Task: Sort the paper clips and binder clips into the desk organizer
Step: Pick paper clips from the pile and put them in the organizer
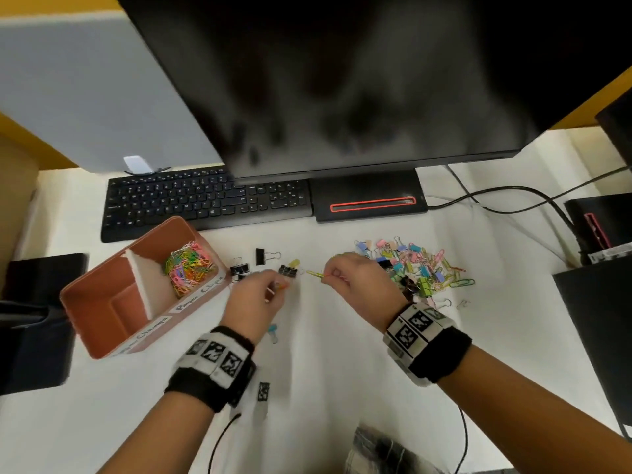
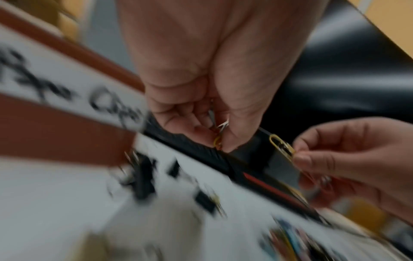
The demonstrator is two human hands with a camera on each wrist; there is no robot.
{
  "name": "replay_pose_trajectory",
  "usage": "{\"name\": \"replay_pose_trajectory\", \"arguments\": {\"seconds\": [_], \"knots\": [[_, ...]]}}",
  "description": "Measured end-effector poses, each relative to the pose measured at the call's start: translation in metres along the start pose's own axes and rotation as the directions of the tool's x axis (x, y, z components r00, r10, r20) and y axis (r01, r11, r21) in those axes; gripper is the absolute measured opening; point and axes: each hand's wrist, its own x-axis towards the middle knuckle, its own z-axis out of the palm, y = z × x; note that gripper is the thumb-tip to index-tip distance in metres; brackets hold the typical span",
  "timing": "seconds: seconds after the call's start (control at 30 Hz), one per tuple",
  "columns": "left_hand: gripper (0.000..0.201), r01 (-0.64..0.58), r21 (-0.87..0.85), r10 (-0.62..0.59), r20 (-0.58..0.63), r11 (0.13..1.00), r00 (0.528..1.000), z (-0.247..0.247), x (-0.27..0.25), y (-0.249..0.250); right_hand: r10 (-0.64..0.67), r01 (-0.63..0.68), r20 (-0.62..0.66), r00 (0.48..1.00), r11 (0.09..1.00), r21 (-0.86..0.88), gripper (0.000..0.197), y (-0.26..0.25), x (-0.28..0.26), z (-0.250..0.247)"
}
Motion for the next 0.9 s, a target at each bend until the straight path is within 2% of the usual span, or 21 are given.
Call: {"name": "replay_pose_trajectory", "arguments": {"seconds": [0.07,0.13,0.17,0.23,0.3,0.37,0.47,0.53,0.63,0.7,0.8,0.9], "knots": [[0.006,0.087,0.028,-0.083,-0.13,0.996,0.988,-0.045,-0.005,-0.021,-0.069,0.068,0.015,0.998,0.997,0.033,0.01,-0.038,0.024,0.012],[0.007,0.226,0.069,-0.205,-0.23,0.972,0.951,-0.083,-0.004,-0.05,-0.135,0.133,0.017,0.991,0.987,0.088,0.008,-0.081,0.051,0.029],[0.012,0.29,0.064,-0.266,-0.252,0.955,0.93,-0.097,-0.003,-0.064,-0.156,0.153,0.025,0.987,0.983,0.101,0.008,-0.101,0.065,0.039],[0.021,0.349,-0.066,-0.355,-0.23,0.935,0.906,-0.116,0.001,-0.084,-0.161,0.156,0.04,0.986,0.982,0.103,0.009,-0.134,0.093,0.062],[0.028,0.371,-0.089,-0.381,-0.189,0.924,0.905,-0.124,0.002,-0.09,-0.106,0.097,0.067,0.992,0.987,0.125,0.023,-0.152,0.114,0.081],[0.031,0.35,-0.049,-0.353,-0.215,0.935,0.911,-0.13,0.002,-0.088,-0.04,0.028,0.075,0.996,0.987,0.155,0.038,-0.16,0.123,0.091],[0.029,0.242,-0.145,-0.273,-0.264,0.959,0.925,-0.134,-0.003,-0.076,-0.044,0.039,0.016,0.999,0.972,0.233,0.039,-0.159,0.112,0.088],[0.022,0.135,-0.202,-0.186,-0.262,0.97,0.947,-0.124,-0.003,-0.066,-0.057,0.064,-0.034,0.998,0.964,0.259,0.03,-0.143,0.092,0.076],[0.017,0.014,-0.197,-0.051,-0.185,0.98,0.981,-0.091,-0.001,-0.04,-0.043,0.052,-0.047,0.998,0.977,0.205,0.02,-0.091,0.05,0.054],[0.018,-0.005,-0.184,-0.01,-0.085,0.983,0.996,-0.061,0.002,-0.021,0.042,-0.04,-0.012,0.999,0.992,0.123,0.015,-0.041,0.017,0.044],[0.018,0.031,-0.191,-0.014,0.095,0.981,0.995,-0.008,0.007,0.006,0.181,-0.181,0.002,0.983,0.983,0.015,0.013,0.026,-0.026,0.03],[0.022,0.059,-0.153,-0.023,0.228,0.986,0.973,0.041,0.014,0.03,0.245,-0.248,-0.039,0.969,0.966,-0.073,0.029,0.064,-0.045,0.015]]}}
